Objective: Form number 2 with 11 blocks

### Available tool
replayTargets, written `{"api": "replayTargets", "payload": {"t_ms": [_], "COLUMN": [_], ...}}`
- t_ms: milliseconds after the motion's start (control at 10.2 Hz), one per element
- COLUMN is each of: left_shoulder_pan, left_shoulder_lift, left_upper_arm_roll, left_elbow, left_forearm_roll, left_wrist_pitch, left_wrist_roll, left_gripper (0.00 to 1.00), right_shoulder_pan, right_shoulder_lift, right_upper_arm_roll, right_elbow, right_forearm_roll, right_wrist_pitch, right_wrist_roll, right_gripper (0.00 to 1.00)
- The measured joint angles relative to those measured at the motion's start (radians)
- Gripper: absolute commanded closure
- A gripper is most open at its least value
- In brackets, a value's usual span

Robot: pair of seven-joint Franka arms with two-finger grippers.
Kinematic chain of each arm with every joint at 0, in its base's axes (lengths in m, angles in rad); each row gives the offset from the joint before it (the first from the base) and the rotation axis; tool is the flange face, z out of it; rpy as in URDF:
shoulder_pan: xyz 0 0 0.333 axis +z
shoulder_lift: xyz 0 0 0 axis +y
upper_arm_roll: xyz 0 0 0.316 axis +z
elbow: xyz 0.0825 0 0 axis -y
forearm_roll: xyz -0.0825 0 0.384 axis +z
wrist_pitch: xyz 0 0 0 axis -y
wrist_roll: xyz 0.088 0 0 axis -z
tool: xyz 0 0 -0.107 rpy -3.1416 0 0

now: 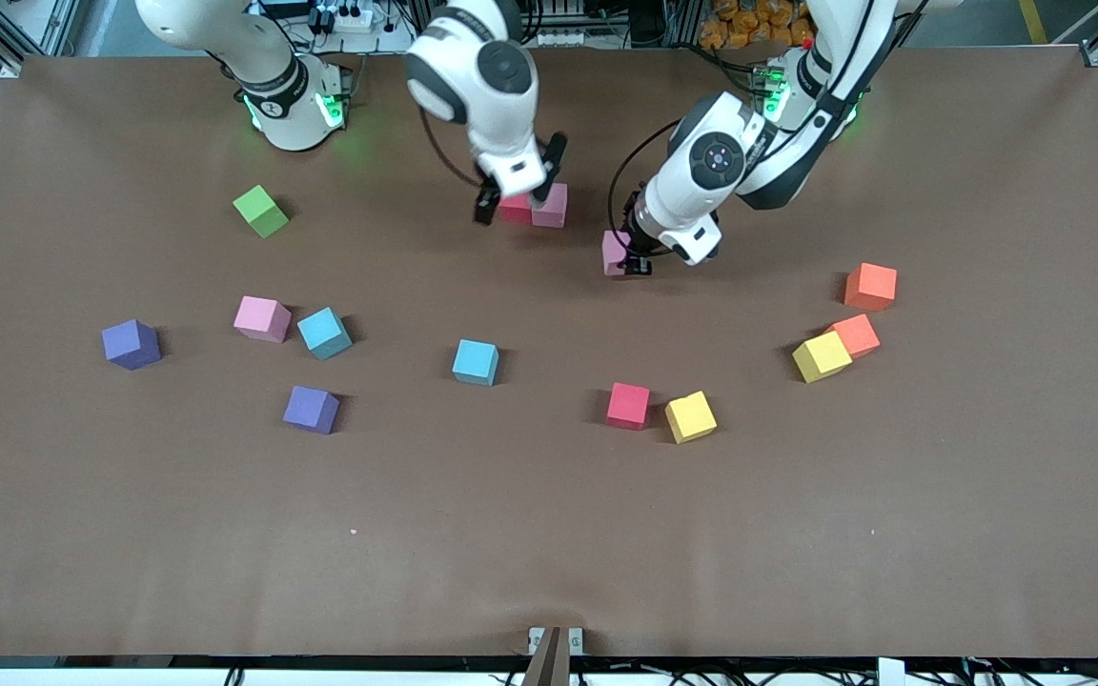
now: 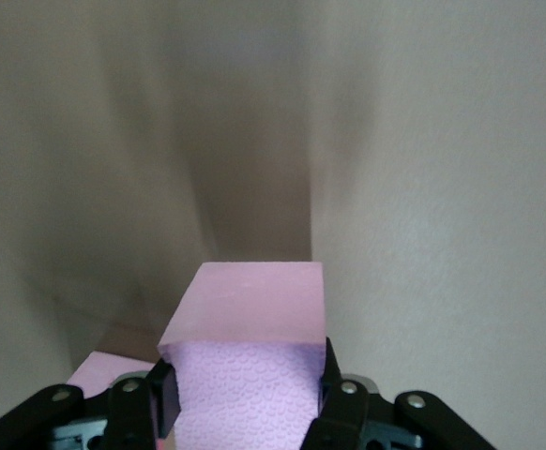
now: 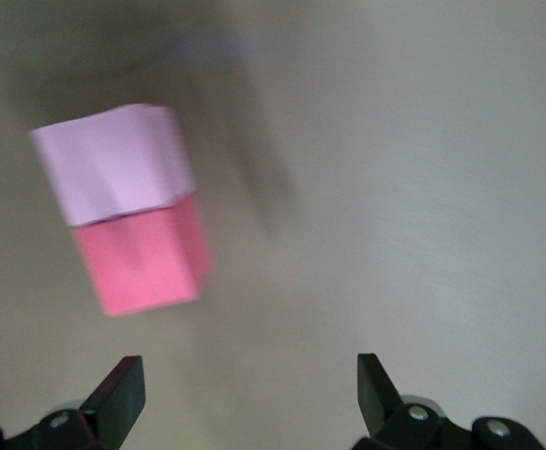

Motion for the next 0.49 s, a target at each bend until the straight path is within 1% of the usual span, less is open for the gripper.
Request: {"api": "replayTargets", "payload": {"t_ms": [98, 392, 490], "left_shoulder_pan": [-0.017, -0.084, -0.111], "left_shoulder_lift": [0.003, 0.028, 0.042], "left_upper_arm_roll": [-0.011, -0.017, -0.017], "left_elbow": [-0.003, -0.010, -0.012], "left_forearm_roll": [0.000, 0.006, 0.010], "left_wrist_pitch": [0.023, 0.042, 0.047], "left_wrist_roll": [-0.004, -0.009, -0.009], "left_gripper": [0.79, 0.79, 0.79], "right_shoulder_pan": [-0.084, -0.342, -0.408], "right_shoulder_lift": [0.000, 0.022, 0.069], "right_upper_arm_roll": [-0.004, -0.010, -0.010], "right_elbow": [0.047, 0.151, 0.210], "right_forearm_roll": [0.000, 0.001, 0.003], "right_wrist_pitch": [-0.025, -0.033, -0.034], "right_wrist_roll": [0.002, 0.035, 0.145], "right_gripper": [0.00, 0.00, 0.00]}}
